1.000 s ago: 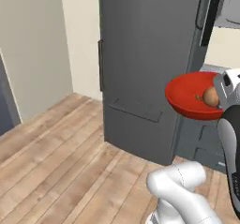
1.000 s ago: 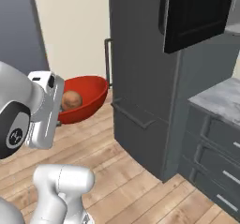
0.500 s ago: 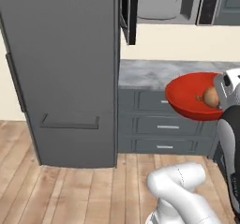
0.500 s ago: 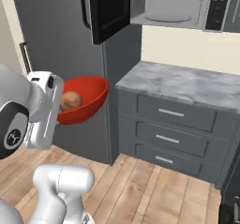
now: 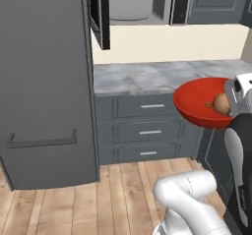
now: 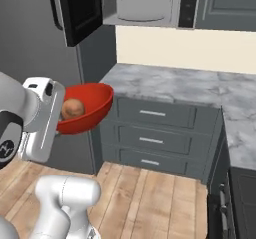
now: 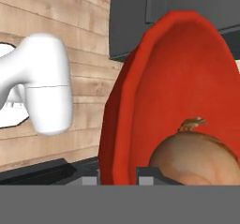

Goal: Pick the onion from the sink and place it in the bowl. Then pick the bowl and place it in the microwave. Then close the microwave door and press the start button.

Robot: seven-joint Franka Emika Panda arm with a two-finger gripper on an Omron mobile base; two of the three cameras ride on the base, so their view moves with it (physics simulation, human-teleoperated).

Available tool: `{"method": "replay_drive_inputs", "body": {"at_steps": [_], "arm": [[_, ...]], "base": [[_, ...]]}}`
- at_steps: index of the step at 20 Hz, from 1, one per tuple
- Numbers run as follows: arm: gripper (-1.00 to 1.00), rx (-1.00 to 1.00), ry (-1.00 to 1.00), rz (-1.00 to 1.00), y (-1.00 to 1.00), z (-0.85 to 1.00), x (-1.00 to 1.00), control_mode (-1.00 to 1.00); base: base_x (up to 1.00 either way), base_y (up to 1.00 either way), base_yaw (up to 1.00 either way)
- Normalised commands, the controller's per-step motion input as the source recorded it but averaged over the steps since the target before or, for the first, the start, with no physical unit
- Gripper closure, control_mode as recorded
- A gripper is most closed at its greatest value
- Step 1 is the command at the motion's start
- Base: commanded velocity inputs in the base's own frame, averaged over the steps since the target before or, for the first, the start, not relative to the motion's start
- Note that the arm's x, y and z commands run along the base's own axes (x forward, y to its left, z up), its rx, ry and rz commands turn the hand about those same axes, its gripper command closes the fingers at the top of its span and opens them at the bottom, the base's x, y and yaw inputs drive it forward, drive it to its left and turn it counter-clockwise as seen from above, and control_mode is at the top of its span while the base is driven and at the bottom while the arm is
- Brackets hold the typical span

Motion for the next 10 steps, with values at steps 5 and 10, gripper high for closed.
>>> {"method": "replay_drive_inputs", "body": {"at_steps": [5, 10], "arm": [[1.0, 0.0, 0.0, 0.0, 0.0, 0.0, 0.0, 1.0], [1.0, 0.0, 0.0, 0.0, 0.0, 0.0, 0.0, 1.0]], "base": [[0.4, -0.5, -0.22], [0.63, -0.44, -0.23]]}}
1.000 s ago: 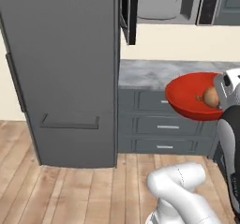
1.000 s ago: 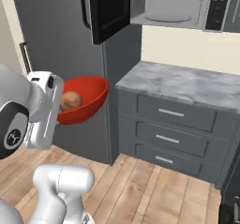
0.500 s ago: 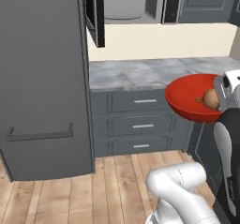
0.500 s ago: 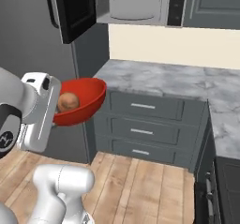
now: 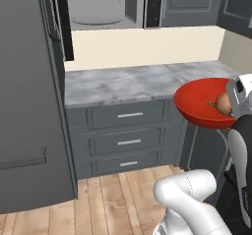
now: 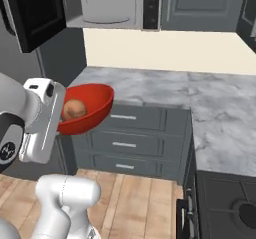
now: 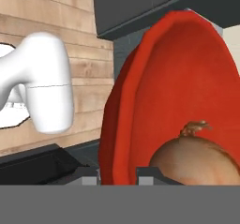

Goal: Pick the onion from the sink and place it in the bowl. Then pick the bowl and place it in the microwave. Then close the microwave door and press the start button.

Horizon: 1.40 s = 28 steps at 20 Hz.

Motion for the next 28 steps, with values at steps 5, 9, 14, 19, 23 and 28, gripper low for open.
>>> {"method": "replay_drive_inputs", "body": {"at_steps": [5, 9, 14, 19, 23, 28], "arm": [[1.0, 0.0, 0.0, 0.0, 0.0, 0.0, 0.0, 1.0], [1.0, 0.0, 0.0, 0.0, 0.0, 0.0, 0.0, 1.0], [1.0, 0.0, 0.0, 0.0, 0.0, 0.0, 0.0, 1.0], [1.0, 0.0, 0.0, 0.0, 0.0, 0.0, 0.0, 1.0], [1.0, 0.0, 0.0, 0.0, 0.0, 0.0, 0.0, 1.0], [1.0, 0.0, 0.0, 0.0, 0.0, 0.0, 0.0, 1.0]], "base": [[1.0, 0.07, -0.19], [0.86, 0.36, -0.08], [0.6, 0.29, -0.06], [0.63, 0.42, -0.02], [0.39, 0.33, 0.0], [0.12, 0.24, 0.0]]}}
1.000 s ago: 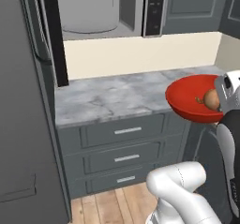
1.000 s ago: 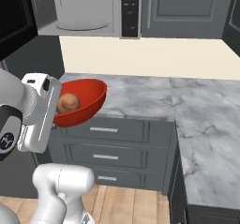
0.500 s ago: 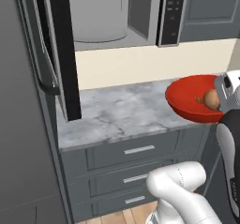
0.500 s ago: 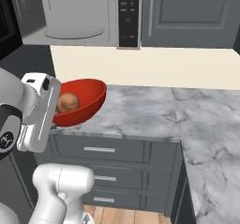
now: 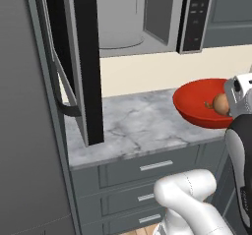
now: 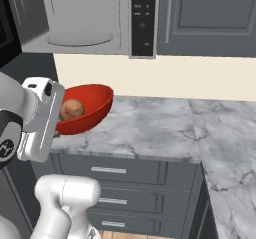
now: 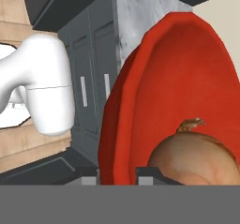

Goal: Pick the onion from the sink and place it in the bowl. Then pick the bowl and place it in the microwave. Then close the microwave door and press the start button.

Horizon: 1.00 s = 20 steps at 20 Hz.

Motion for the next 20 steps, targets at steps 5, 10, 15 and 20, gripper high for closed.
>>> {"method": "replay_drive_inputs", "body": {"at_steps": [5, 10, 15, 20], "arm": [[1.0, 0.0, 0.0, 0.0, 0.0, 0.0, 0.0, 1.0], [1.0, 0.0, 0.0, 0.0, 0.0, 0.0, 0.0, 1.0], [1.0, 0.0, 0.0, 0.0, 0.0, 0.0, 0.0, 1.0], [1.0, 0.0, -0.05, 0.0, 0.0, 0.12, 0.0, -1.0]], "base": [[0.01, 0.01, 0.0], [0.09, -0.03, 0.0], [0.0, -0.04, 0.0], [0.0, 0.0, 0.0]]}}
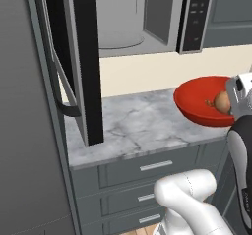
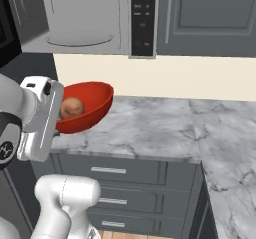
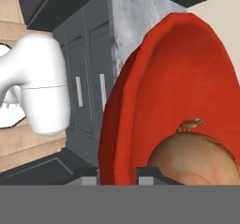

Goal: Pick the onion from the sink and place it in the bowl. Then pick the bowl and place it in the microwave. Then close the microwave door and press the start button.

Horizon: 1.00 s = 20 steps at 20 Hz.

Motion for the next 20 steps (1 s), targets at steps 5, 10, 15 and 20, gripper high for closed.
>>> {"method": "replay_drive_inputs", "body": {"at_steps": [5, 10, 15, 20], "arm": [[1.0, 0.0, -0.07, 0.04, 0.33, 0.59, 0.02, -1.0], [1.0, 0.0, -0.1, 0.09, 0.58, 0.61, 0.21, -1.0], [1.0, 0.0, -0.09, 0.06, 0.49, 0.37, 0.63, -1.0], [1.0, 0.0, -0.02, 0.01, 0.38, 0.09, 0.93, -1.0]], "base": [[0.0, 0.0, 0.0], [0.0, 0.0, 0.0], [0.0, 0.0, 0.0], [0.0, 0.0, 0.0]]}}
